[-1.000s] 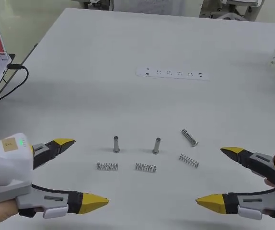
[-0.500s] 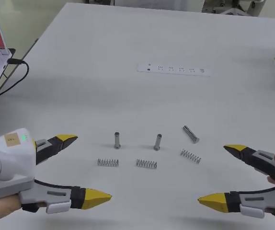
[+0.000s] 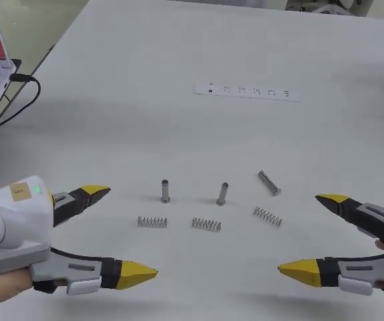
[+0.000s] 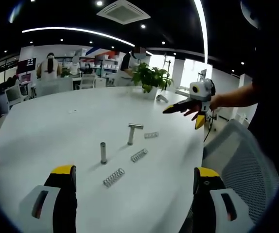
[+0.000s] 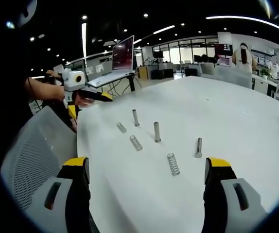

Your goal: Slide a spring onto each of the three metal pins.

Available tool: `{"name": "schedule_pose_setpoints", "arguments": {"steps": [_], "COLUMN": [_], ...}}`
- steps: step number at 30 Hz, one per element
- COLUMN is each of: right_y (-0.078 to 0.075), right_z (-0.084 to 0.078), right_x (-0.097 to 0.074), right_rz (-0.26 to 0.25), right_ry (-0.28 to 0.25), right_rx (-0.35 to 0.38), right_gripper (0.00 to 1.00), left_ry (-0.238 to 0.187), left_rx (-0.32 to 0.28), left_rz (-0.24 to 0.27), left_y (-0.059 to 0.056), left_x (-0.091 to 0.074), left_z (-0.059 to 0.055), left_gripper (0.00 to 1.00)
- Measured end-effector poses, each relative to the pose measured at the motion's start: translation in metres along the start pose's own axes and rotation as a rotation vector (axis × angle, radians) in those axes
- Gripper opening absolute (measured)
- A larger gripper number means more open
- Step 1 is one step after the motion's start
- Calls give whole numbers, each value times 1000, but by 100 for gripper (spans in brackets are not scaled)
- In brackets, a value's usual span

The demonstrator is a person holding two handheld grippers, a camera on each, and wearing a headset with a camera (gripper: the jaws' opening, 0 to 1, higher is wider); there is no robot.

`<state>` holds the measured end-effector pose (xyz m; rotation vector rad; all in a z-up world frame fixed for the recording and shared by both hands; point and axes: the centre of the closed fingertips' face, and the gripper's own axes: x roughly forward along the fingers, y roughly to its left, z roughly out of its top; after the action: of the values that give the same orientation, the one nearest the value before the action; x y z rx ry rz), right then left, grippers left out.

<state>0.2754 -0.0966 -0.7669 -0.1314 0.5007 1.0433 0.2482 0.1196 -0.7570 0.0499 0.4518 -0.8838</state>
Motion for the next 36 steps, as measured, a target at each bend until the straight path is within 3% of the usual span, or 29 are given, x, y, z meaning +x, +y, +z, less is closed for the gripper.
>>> {"name": "schedule_pose_setpoints", "arguments": {"steps": [12,18,23,27,29,36], "right_y": [-17,-30,-47,-56,-65,-81], "right_z": [7,16,21,26,24,22], "right_x": [11,17,24,30,34,50], "right_rz": [-30,-43,-75,-79,-99,-108], "right_ry": [59,83,137,157,204,262], "right_rx": [-1,-9,-80,-74,-77,-54], "right_gripper": [96,83,69,58,54,39], "left_ry": [2,6,5,6,8,17], "left_rx": [-13,-18,-17,-14,-12,-13], "left_rz": [6,5,8,5,5,10], "left_y": [6,8,10,10,10,9], "left_x": [-1,-1,-1,-1,-1,-2], "left_z": [-4,-6,-6,-5,-6,-9], "left_gripper": [98,98,98,98,98,97]}}
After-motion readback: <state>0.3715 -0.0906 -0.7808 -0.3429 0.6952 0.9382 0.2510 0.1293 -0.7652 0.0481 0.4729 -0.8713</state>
